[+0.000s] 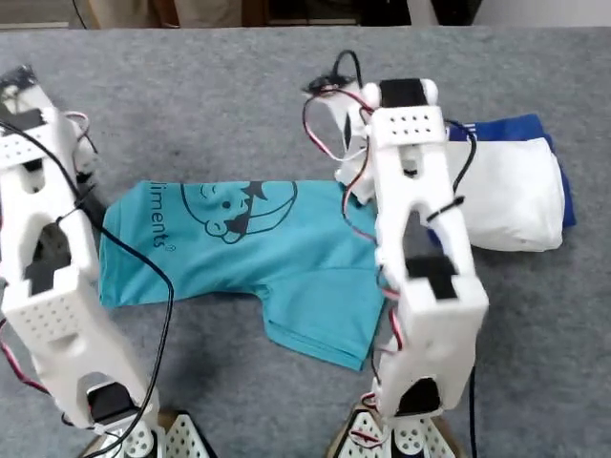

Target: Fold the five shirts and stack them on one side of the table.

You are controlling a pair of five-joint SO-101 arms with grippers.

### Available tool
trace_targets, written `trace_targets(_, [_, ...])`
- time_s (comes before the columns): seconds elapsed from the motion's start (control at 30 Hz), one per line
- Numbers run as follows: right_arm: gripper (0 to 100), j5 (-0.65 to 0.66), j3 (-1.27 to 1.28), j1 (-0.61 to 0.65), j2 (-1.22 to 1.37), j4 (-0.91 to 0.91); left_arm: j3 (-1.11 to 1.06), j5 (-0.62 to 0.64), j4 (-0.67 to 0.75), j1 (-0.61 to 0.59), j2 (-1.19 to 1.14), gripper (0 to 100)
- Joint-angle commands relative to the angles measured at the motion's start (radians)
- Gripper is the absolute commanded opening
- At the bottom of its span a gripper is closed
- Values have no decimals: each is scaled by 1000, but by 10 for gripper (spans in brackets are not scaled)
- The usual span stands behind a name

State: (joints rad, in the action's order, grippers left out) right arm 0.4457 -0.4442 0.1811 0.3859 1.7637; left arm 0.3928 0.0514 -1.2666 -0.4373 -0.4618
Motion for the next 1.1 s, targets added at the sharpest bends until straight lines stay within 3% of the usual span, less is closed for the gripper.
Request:
trace_targets(0.0, [2, 64, 127, 45, -219, 20, 31, -63, -126, -20, 166, 19])
trace_targets(0.1, [2, 170, 354, 90, -386, 0, -98, -80, -172, -29, 285, 19])
trace_targets(0.2, [2, 241, 602, 153, -591, -78, -338, -81, -87, -66, 426, 19])
trace_targets(0.33, [11, 264, 898, 243, -806, -175, -772, -81, 249, -100, 568, 20])
trace_targets(0.47, [133, 261, 1104, 318, -866, -212, -1112, -71, 655, -91, 581, 21])
trace_targets(0.53, [197, 264, 1171, 349, -874, -238, -1178, -49, 750, -95, 585, 21])
trace_targets(0.63, [236, 264, 1254, 415, -874, -284, -1155, -5, 758, -124, 591, 21])
trace_targets(1.07, [235, 215, 1409, 613, -868, -457, -1086, -2, 760, -123, 530, 21])
